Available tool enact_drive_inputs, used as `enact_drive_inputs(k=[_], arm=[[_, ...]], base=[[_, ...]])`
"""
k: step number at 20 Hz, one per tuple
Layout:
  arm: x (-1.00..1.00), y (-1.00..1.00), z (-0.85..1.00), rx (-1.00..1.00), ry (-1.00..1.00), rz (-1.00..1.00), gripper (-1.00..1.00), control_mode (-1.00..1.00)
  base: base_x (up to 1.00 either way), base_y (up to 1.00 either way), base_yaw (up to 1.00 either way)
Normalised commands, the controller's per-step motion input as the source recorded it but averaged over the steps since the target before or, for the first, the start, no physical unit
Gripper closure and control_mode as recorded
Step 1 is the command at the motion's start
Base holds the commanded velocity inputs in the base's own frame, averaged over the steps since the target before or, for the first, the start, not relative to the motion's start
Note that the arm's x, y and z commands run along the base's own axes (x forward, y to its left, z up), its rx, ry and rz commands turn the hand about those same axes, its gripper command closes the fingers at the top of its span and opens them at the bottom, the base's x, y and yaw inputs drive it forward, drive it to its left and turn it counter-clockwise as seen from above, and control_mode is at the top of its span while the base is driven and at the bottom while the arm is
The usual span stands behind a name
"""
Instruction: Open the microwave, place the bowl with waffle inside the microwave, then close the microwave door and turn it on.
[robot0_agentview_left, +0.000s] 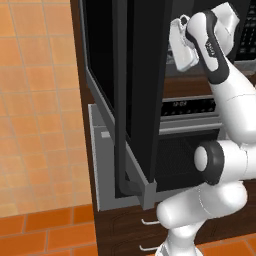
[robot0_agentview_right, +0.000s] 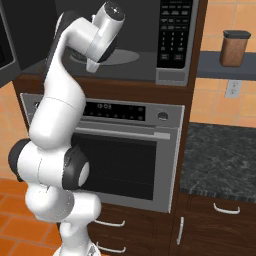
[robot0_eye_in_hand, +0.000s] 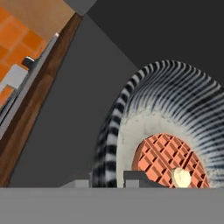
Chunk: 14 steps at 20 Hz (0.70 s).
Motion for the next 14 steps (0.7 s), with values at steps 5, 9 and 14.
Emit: enact_drive_inputs(k=[5, 9, 14], arm=[[0.70, -0.03, 0.00, -0.05, 0.05, 0.00, 1.00, -1.00], [0.54, 0.00, -0.14, -0.12, 0.07, 0.00, 1.00, -1.00], [0.29, -0.01, -0.03, -0.05, 0.17, 0.00, 1.00, -1.00]], base=[[0.00, 0.00, 0.00], [0.00, 0.00, 0.00], [0.00, 0.00, 0.00]])
